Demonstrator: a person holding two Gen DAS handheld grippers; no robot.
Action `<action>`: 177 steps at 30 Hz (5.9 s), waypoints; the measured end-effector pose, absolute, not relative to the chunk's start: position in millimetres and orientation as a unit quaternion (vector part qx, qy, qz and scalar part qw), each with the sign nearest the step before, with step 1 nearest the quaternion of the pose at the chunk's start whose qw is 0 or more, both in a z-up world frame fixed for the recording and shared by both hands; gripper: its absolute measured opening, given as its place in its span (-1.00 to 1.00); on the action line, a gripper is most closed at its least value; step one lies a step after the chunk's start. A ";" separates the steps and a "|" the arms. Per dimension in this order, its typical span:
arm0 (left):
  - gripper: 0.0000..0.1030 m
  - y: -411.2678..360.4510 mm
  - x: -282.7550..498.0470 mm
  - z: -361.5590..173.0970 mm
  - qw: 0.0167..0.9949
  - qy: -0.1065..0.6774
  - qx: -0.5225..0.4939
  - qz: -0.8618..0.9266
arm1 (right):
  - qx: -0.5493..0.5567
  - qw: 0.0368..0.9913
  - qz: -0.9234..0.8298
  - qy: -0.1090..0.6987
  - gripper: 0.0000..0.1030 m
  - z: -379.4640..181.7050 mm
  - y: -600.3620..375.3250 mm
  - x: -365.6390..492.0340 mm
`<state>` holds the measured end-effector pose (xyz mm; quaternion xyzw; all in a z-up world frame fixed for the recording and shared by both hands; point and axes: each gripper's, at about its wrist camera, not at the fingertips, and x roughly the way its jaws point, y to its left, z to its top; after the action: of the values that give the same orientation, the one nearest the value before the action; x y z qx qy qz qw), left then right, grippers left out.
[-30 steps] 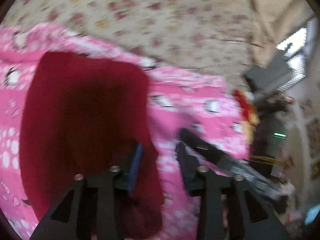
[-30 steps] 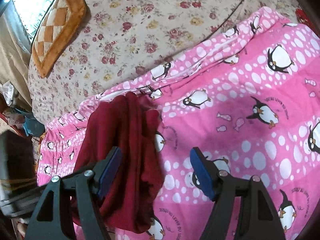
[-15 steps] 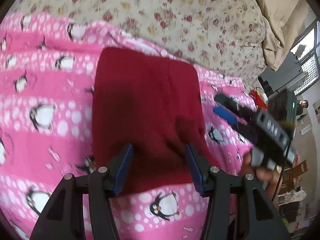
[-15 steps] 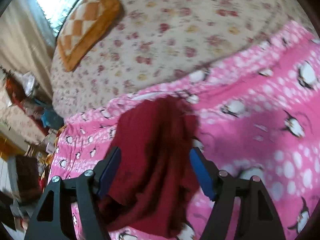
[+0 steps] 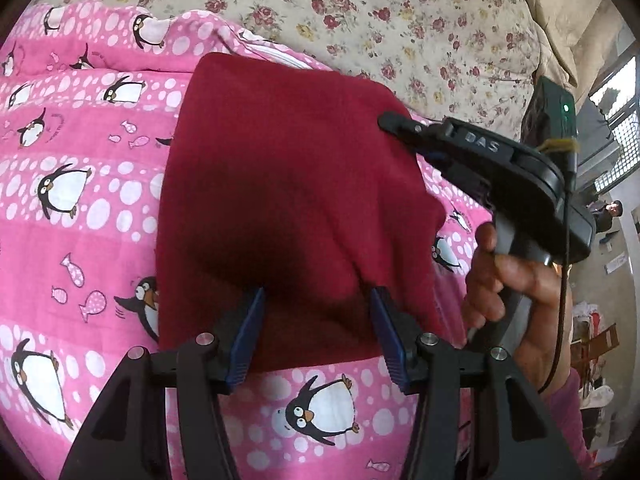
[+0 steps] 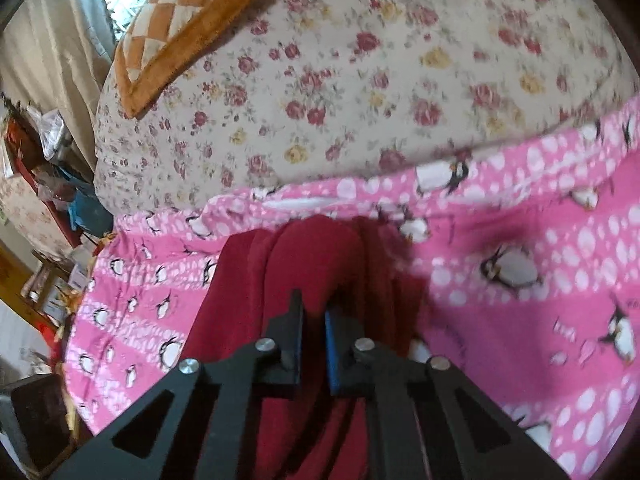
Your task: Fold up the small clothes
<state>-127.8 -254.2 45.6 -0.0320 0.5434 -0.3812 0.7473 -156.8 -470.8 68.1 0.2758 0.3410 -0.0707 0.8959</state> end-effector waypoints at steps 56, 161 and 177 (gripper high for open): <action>-0.33 -331.8 -161.3 57.9 0.740 0.545 0.028 -0.394 | 0.390 0.830 -0.170 0.362 0.39 43.8 -513.5 -297.1; -0.19 -98.2 -183.7 53.9 0.816 0.497 -0.017 -0.293 | 0.211 0.885 0.004 0.415 0.12 78.5 -289.1 -329.3; -0.06 -111.7 -155.2 38.0 0.797 0.515 -0.038 -0.314 | 0.325 0.858 0.052 0.395 0.87 40.4 -360.5 -278.7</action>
<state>-155.2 -111.7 38.0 -0.0380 0.5150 -0.3140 0.7967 -278.7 -360.5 40.4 0.3250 0.3948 0.0521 0.8578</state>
